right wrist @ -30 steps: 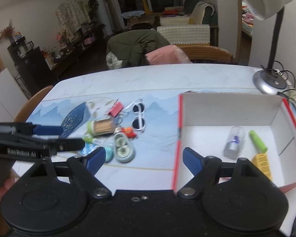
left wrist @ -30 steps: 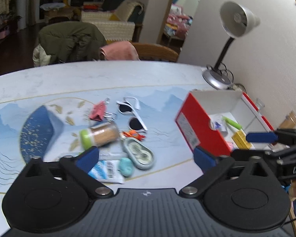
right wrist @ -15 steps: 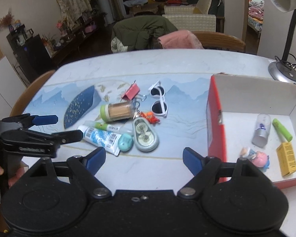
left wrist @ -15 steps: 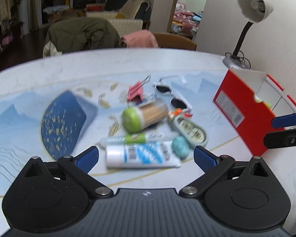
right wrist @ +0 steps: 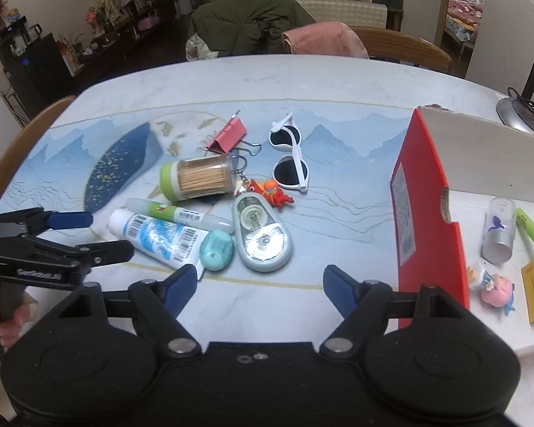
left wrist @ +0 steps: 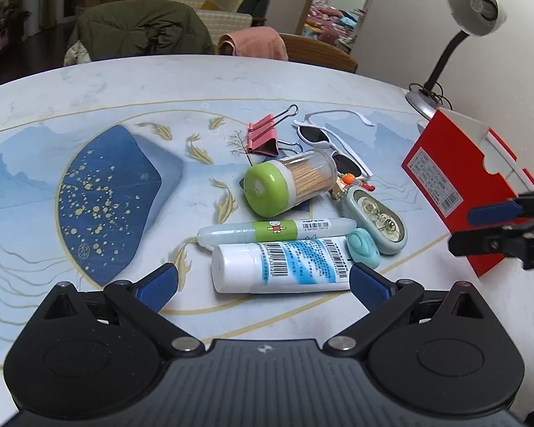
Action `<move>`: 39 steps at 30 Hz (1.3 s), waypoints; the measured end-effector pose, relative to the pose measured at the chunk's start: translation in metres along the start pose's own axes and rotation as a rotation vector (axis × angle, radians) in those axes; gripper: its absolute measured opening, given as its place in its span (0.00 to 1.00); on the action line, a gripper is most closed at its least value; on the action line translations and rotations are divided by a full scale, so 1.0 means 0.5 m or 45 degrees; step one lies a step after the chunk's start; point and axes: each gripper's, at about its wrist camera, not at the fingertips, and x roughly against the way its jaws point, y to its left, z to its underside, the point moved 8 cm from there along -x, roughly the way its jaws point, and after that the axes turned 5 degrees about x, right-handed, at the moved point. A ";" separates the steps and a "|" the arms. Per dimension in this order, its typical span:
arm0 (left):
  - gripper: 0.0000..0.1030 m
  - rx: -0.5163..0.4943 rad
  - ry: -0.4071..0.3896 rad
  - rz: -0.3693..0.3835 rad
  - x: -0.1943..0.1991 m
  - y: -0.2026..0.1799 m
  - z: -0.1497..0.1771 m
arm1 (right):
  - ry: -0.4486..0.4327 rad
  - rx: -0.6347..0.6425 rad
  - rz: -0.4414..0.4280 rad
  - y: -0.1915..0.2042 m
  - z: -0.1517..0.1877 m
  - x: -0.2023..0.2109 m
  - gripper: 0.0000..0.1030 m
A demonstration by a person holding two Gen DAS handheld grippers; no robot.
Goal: Organize rigid objects
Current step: 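Grasp the white toothpaste tube with the left gripper while the right grasps the clear tape roller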
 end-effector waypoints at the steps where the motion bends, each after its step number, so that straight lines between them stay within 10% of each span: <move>1: 1.00 0.001 0.004 0.002 -0.004 0.003 0.000 | 0.004 0.003 0.005 -0.002 -0.002 -0.007 0.73; 39: 0.96 -0.415 0.030 0.159 -0.053 -0.046 0.004 | 0.142 0.114 -0.069 0.000 -0.065 -0.182 0.51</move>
